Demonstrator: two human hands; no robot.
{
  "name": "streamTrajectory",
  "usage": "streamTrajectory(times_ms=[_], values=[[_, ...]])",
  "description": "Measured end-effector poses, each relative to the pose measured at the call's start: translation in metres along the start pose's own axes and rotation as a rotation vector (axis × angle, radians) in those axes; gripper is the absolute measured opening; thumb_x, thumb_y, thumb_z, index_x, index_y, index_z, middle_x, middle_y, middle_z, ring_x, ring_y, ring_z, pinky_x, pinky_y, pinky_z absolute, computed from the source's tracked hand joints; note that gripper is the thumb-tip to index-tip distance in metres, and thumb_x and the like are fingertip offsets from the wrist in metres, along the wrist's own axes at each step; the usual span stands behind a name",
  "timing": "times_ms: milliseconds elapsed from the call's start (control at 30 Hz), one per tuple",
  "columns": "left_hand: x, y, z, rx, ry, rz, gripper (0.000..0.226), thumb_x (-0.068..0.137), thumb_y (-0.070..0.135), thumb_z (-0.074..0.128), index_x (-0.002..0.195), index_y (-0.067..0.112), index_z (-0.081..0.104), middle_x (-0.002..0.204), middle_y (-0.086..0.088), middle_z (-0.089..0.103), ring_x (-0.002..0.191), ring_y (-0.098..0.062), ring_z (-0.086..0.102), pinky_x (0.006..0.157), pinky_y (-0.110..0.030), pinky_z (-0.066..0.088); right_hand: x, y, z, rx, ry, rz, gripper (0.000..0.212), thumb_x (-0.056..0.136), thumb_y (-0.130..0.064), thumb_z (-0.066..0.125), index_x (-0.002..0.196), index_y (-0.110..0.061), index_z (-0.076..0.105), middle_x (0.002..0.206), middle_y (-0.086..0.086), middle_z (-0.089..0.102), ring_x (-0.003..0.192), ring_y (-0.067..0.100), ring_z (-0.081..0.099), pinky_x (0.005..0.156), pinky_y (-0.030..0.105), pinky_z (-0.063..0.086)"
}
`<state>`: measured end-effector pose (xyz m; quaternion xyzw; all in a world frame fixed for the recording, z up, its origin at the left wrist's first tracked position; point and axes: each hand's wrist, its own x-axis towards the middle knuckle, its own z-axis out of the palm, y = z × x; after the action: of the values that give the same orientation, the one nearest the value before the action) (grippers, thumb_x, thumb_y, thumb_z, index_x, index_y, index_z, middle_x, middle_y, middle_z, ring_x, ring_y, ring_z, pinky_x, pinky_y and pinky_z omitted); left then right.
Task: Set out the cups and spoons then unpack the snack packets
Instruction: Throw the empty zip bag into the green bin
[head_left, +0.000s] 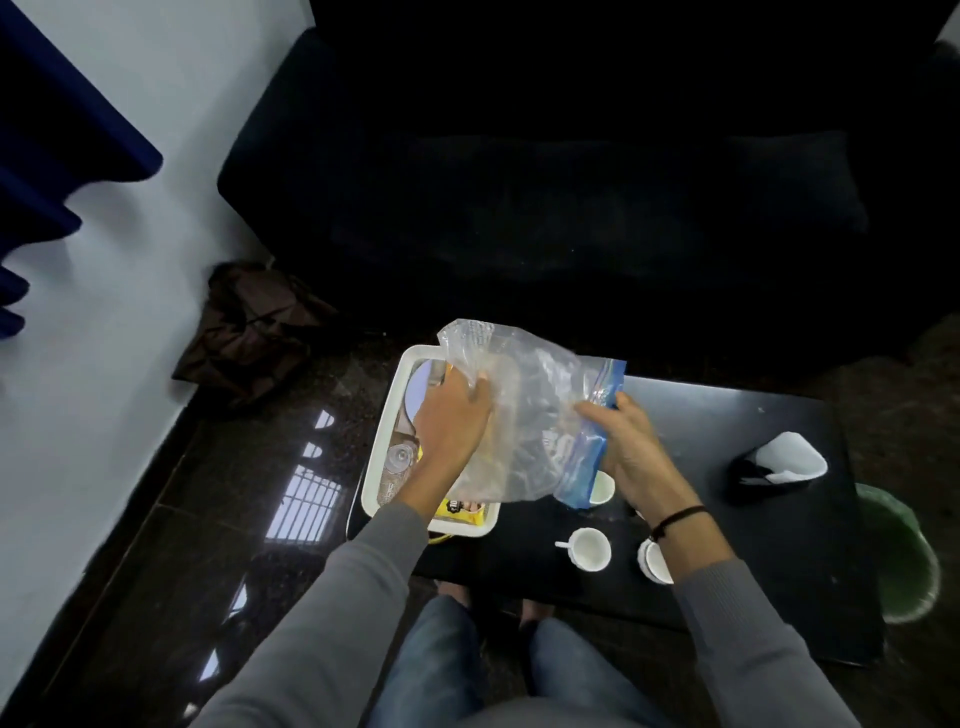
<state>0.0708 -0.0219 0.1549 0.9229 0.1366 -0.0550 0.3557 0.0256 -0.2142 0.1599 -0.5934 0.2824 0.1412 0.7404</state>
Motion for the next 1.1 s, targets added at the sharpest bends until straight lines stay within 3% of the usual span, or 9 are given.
streamTrajectory(times_ms=[133,333,467,567,700,767,867,1000,1100], values=[[0.003,0.012,-0.004,-0.258,-0.092,0.005,0.034,0.098,0.046,0.054,0.076,0.021,0.049,0.071,0.007,0.061,0.064,-0.007,0.063,0.06,-0.024,0.052,0.005,0.006,-0.017,-0.203,0.129,-0.19,0.057,0.086,0.01,0.065,0.115,-0.037,0.049,0.089,-0.017,0.067,0.067,-0.008,0.07,0.05,0.009,0.051],[0.007,0.014,-0.007,-0.388,-0.157,0.082,0.026,0.105,0.034,0.05,0.11,0.013,0.065,0.073,0.014,0.065,0.069,0.004,0.062,0.067,-0.015,0.051,0.007,-0.01,-0.03,-0.35,0.154,-0.379,0.065,0.077,0.02,0.041,0.095,-0.034,0.074,0.117,-0.004,0.073,0.107,0.02,0.069,0.09,0.03,0.057],[0.008,0.015,-0.005,-0.555,-0.237,0.024,0.025,0.107,0.028,0.046,0.118,0.021,0.067,0.098,-0.002,0.074,0.068,-0.002,0.064,0.061,-0.022,0.055,0.002,-0.022,-0.022,-0.312,0.162,-0.338,0.05,0.08,0.009,0.05,0.089,-0.029,0.08,0.114,-0.001,0.076,0.11,0.019,0.068,0.082,0.02,0.056],[0.013,0.02,-0.008,-0.698,-0.175,-0.113,0.025,0.104,0.016,0.048,0.113,0.02,0.071,0.092,0.003,0.076,0.063,-0.003,0.066,0.054,-0.019,0.05,-0.005,-0.036,-0.021,-0.14,-0.153,-0.218,0.023,0.089,-0.028,0.072,0.111,-0.032,0.075,0.119,0.002,0.074,0.107,0.017,0.072,0.082,0.03,0.059],[0.015,0.033,-0.009,-0.81,-0.093,-0.208,0.037,0.091,-0.006,0.041,0.082,0.018,0.067,0.072,0.002,0.065,0.057,-0.008,0.058,0.046,-0.016,0.046,-0.019,-0.041,-0.016,-0.411,-0.541,-0.139,0.098,0.068,-0.026,0.095,0.145,-0.051,0.039,0.135,-0.028,0.055,0.116,0.008,0.068,0.077,0.028,0.062],[0.012,0.039,-0.011,-0.819,-0.086,-0.207,0.037,0.092,-0.007,0.041,0.08,0.017,0.066,0.071,0.003,0.064,0.05,0.001,0.059,0.044,-0.012,0.045,-0.023,-0.039,-0.009,-0.489,-0.487,-0.235,0.113,0.063,-0.014,0.097,0.152,-0.04,0.033,0.148,-0.015,0.048,0.127,0.012,0.061,0.089,0.034,0.061],[0.009,0.043,-0.014,-0.821,-0.123,-0.234,0.031,0.097,-0.002,0.045,0.085,0.018,0.066,0.075,0.001,0.064,0.055,0.0,0.063,0.046,-0.013,0.047,-0.029,-0.04,-0.001,-0.416,-0.217,-0.324,0.071,0.073,0.004,0.083,0.136,-0.02,0.058,0.134,0.009,0.063,0.11,0.024,0.069,0.08,0.043,0.064],[-0.004,0.047,-0.022,-0.826,-0.28,-0.334,0.005,0.094,0.025,0.063,0.091,0.022,0.065,0.089,-0.002,0.067,0.078,-0.016,0.062,0.06,-0.028,0.049,-0.034,-0.037,-0.004,-0.327,0.093,-0.39,0.035,0.074,-0.002,0.08,0.103,-0.022,0.075,0.104,0.007,0.073,0.083,0.013,0.068,0.064,0.026,0.056],[-0.024,0.049,-0.025,-0.844,-0.49,-0.391,0.044,0.085,0.059,0.066,0.116,0.026,0.064,0.109,-0.001,0.067,0.099,-0.022,0.065,0.073,-0.045,0.059,-0.042,-0.03,0.002,-0.35,0.305,-0.404,0.019,0.075,-0.008,0.071,0.086,-0.023,0.073,0.083,0.005,0.071,0.075,0.014,0.062,0.061,0.026,0.053]])
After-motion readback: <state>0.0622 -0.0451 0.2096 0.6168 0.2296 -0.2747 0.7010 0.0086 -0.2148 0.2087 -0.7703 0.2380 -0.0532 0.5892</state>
